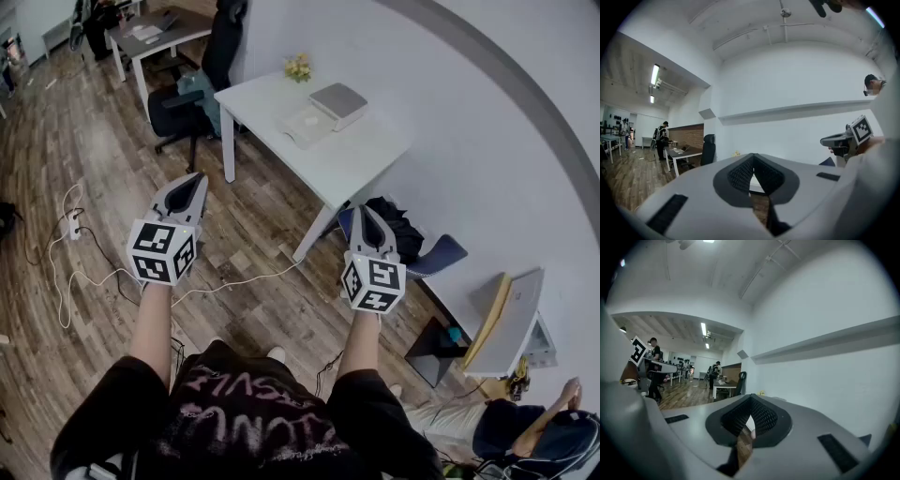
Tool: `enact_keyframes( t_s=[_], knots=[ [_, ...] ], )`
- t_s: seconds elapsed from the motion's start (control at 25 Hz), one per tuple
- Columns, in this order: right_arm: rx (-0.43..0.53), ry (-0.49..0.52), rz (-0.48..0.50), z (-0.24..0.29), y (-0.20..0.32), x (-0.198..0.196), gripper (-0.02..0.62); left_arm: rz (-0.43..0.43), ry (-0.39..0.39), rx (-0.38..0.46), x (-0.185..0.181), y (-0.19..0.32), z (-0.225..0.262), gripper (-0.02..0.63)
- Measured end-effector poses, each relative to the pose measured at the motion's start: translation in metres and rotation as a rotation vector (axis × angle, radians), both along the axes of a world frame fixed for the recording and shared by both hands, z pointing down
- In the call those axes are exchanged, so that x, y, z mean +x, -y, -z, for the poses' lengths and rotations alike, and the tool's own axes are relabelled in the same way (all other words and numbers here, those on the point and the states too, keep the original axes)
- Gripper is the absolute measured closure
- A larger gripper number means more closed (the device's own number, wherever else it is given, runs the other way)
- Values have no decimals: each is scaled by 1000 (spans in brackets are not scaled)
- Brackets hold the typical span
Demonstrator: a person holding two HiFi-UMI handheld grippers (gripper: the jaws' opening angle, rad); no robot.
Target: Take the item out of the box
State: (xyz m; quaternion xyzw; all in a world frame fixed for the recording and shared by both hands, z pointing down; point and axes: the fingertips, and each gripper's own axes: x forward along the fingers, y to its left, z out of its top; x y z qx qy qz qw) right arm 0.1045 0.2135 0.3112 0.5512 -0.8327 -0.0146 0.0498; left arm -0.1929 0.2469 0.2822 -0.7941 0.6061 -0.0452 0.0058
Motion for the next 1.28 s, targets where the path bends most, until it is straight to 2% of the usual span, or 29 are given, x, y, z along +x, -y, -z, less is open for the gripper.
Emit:
enact_keyframes(
  t_s=[0.88,1.28],
  knots=[
    [-2,2,-37,-7,-12,-27,586,-40,-23,-18,-25,-6,-8,604],
    [-9,0,-99,-11,-36,-50,586,-104,-33,-11,-46,-13,-7,604]
  ],
)
